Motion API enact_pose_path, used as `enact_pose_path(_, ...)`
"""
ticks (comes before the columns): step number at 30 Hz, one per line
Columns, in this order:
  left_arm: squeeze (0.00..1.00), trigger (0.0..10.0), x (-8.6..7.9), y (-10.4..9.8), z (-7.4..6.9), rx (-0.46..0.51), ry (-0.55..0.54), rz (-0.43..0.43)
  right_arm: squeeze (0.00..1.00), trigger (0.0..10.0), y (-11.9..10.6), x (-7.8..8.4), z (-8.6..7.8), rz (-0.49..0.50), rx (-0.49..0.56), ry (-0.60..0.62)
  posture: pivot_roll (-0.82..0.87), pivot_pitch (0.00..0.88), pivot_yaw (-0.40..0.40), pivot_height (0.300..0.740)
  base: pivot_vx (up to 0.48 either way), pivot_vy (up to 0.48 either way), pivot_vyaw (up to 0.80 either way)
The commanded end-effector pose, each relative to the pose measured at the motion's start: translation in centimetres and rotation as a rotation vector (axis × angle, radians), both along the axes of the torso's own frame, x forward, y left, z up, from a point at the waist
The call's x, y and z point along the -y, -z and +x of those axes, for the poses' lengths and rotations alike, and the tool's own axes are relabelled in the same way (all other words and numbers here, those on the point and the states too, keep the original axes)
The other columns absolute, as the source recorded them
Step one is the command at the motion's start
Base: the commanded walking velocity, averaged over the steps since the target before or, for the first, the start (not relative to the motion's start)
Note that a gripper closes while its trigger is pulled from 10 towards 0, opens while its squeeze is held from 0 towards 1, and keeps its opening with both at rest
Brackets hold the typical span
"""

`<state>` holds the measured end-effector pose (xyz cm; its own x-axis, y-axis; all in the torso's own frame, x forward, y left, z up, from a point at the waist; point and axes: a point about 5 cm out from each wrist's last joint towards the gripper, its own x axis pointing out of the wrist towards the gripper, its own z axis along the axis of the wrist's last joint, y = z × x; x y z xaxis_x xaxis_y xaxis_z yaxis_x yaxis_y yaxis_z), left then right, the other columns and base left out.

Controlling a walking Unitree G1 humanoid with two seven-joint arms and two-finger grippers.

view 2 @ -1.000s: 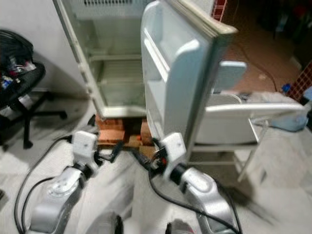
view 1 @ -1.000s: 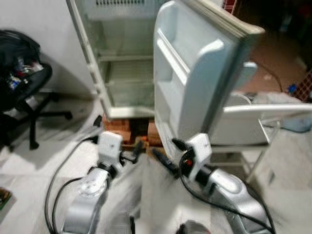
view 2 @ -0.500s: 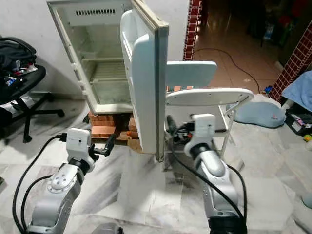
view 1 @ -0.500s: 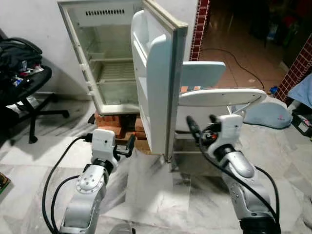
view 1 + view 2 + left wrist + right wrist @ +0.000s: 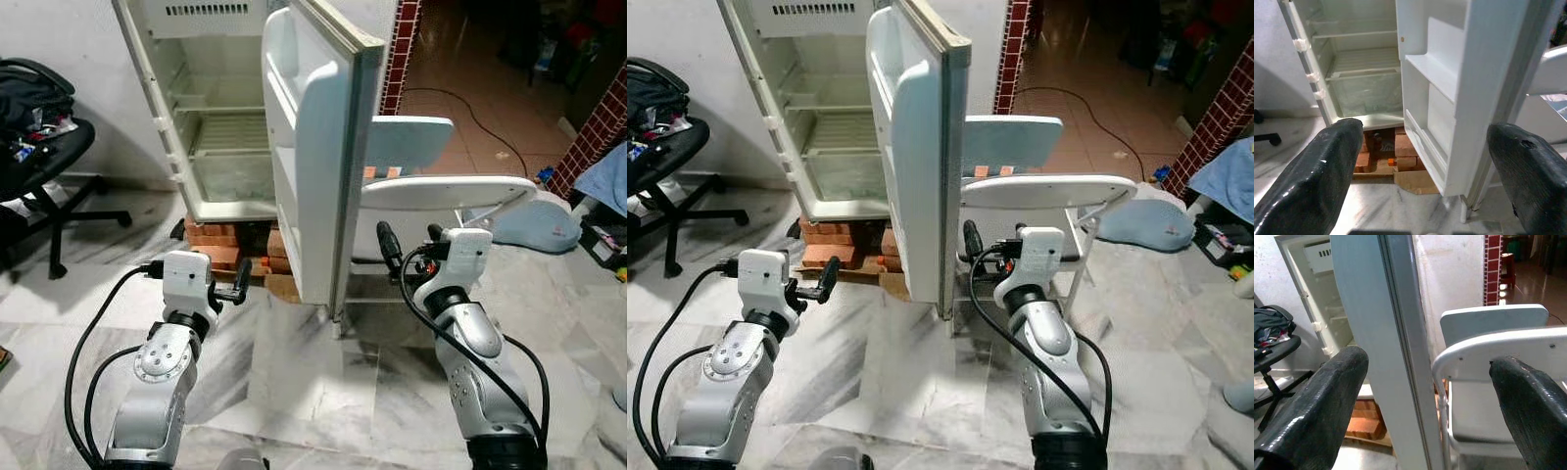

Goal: Restocking fridge

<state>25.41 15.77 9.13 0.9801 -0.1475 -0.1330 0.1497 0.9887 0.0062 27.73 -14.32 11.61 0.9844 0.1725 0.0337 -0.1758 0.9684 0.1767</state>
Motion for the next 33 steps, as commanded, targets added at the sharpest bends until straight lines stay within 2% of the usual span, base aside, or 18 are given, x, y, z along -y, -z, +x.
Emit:
enact_pose_path(1, 0.0, 10.0, 0.1, -0.1, -0.2, 0.008, 0.005, 0.0, 0.0, 10.0, -0.3, 0.1, 0.4, -0.001, 0.012, 0.016, 0.06, 0.051, 0.028, 0.74, 0.48, 0.0, 0.0)
enact_pose_path(13, 0.0, 10.0, 0.2, -0.2, -0.4, 0.01, -0.004, -0.03, 0.0, 10.0, -0.7, 0.3, 0.9, -0.01, 0.029, 0.04, 0.06, 0.058, 0.024, 0.74, 0.417, 0.0, 0.0)
enact_pose_path(17, 0.0, 10.0, 0.0, 0.0, -0.5, -0.005, -0.028, -0.014, 0.0, 10.0, -0.8, 0.2, 1.0, -0.004, 0.034, 0.035, 0.06, 0.062, 0.023, 0.74, 0.0, 0.0, 0.0)
enact_pose_path(18, 0.0, 10.0, -0.1, 0.1, -0.6, -0.015, -0.048, -0.006, 1.0, 10.0, -0.8, 0.1, 1.1, -0.003, 0.039, 0.024, 0.06, 0.063, 0.022, 0.74, 0.0, 0.0, 0.0)
enact_pose_path(23, 0.0, 10.0, -0.6, 0.4, -0.9, -0.044, -0.114, 0.007, 1.0, 10.0, -1.2, -0.1, 1.3, -0.001, 0.061, 0.005, 0.07, 0.067, 0.021, 0.74, 0.0, 0.0, 0.0)
enact_pose_path(32, 0.0, 10.0, -0.9, 0.6, -1.4, -0.077, -0.123, 0.011, 1.0, 10.0, -1.5, -0.4, 2.2, 0.008, 0.065, -0.012, 0.09, 0.073, 0.022, 0.74, 0.0, 0.0, 0.0)
enact_pose_path(33, 0.0, 10.0, -0.9, 0.7, -1.5, -0.091, -0.105, 0.014, 1.0, 10.0, -2.2, -1.3, 3.3, 0.008, 0.08, -0.048, 0.1, 0.072, 0.022, 0.74, 0.0, 0.0, 0.0)
